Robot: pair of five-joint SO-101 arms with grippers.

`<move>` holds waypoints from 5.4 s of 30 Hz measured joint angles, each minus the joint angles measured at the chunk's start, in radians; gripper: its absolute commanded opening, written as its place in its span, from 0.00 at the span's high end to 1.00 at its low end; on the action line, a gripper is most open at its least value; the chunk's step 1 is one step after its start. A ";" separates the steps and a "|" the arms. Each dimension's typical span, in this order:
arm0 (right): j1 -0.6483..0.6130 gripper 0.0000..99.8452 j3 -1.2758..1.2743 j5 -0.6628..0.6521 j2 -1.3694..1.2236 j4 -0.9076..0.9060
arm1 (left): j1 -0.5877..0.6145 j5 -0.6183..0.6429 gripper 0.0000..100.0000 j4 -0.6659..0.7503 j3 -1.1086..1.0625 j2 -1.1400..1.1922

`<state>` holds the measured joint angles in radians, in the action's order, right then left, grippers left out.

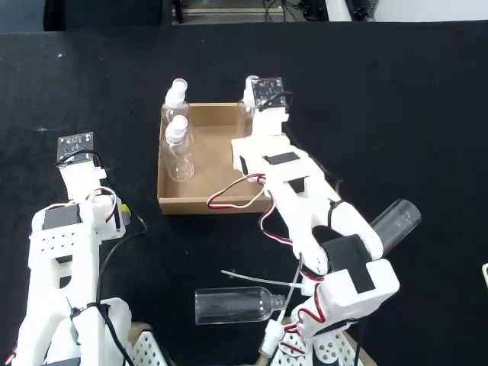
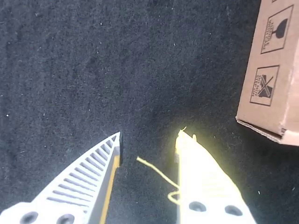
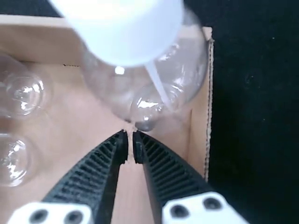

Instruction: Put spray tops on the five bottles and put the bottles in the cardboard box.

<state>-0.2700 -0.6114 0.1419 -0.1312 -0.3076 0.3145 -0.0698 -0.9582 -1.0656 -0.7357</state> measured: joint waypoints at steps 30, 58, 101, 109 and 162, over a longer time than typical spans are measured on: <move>0.000 0.99 -0.038 0.000 0.000 0.110 | 0.000 0.000 0.82 0.000 0.000 0.000; 0.250 0.79 -0.008 -0.540 0.703 -0.709 | 0.000 0.000 0.82 0.000 0.000 0.000; 0.984 0.62 0.146 -2.338 0.104 -0.971 | -0.135 -0.322 0.82 -0.637 0.358 -0.002; 0.961 0.84 0.146 -2.340 0.011 -0.942 | -0.525 -0.315 0.82 -0.724 0.405 -0.003; 1.185 0.99 0.241 -1.186 0.236 -0.913 | -1.122 -0.120 0.74 -0.144 0.170 0.285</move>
<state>0.9145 -0.3705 -1.0441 0.1051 -1.2206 -0.8071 -0.1895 -1.1024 -0.8953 -0.4503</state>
